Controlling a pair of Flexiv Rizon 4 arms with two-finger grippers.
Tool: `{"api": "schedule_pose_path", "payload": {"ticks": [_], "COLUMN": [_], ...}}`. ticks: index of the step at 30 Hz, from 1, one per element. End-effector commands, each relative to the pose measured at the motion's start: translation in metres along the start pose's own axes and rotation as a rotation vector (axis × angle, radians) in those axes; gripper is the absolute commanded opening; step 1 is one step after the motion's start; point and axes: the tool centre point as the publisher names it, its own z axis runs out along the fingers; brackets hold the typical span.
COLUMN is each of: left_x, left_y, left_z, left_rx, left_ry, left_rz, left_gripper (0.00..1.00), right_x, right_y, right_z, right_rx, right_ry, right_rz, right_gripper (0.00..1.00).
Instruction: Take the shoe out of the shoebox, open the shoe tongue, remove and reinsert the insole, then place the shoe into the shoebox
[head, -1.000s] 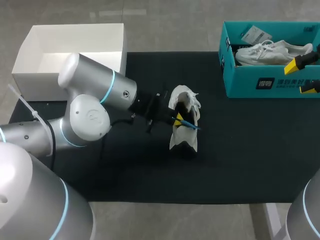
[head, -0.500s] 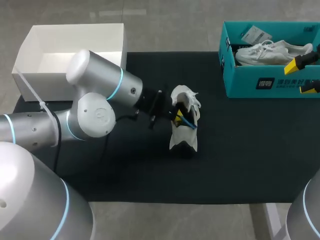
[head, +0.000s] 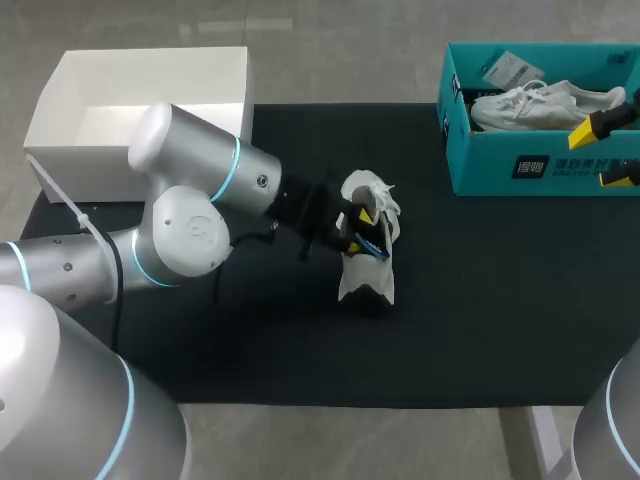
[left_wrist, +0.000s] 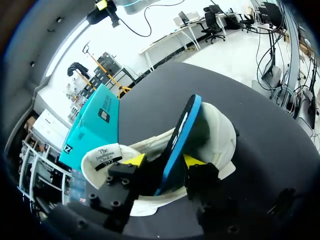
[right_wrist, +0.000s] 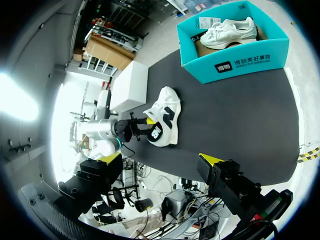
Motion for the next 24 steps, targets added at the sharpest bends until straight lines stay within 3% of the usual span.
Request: {"api": "schedule_pose_path", "payload": {"ticks": [1, 8, 13, 16, 24], "left_x": [0.012, 0.012, 0.012, 0.013, 0.006], "left_y": [-0.010, -0.026, -0.028, -0.024, -0.013], "left_z": [-0.014, -0.025, -0.020, -0.013, 0.000], "left_rx": [0.009, 0.024, 0.017, 0.026, -0.036], "left_ry": [-0.024, -0.040, -0.009, 0.010, 0.030], "left_rz": [0.013, 0.040, 0.053, 0.050, 0.074], "left_gripper": [0.40, 0.27, 0.18, 0.00, 0.00], "right_x": [0.000, 0.000, 0.000, 0.000, 0.000], "right_y": [0.000, 0.000, 0.000, 0.000, 0.000], "right_z": [0.000, 0.000, 0.000, 0.000, 0.000], "right_rx": [-0.001, -0.001, -0.001, -0.001, -0.001], "right_ry": [-0.004, -0.004, -0.004, -0.004, -0.004], "right_rz": [0.002, 0.002, 0.002, 0.002, 0.002], "right_gripper": [1.00, 1.00, 1.00, 1.00, 1.00]}}
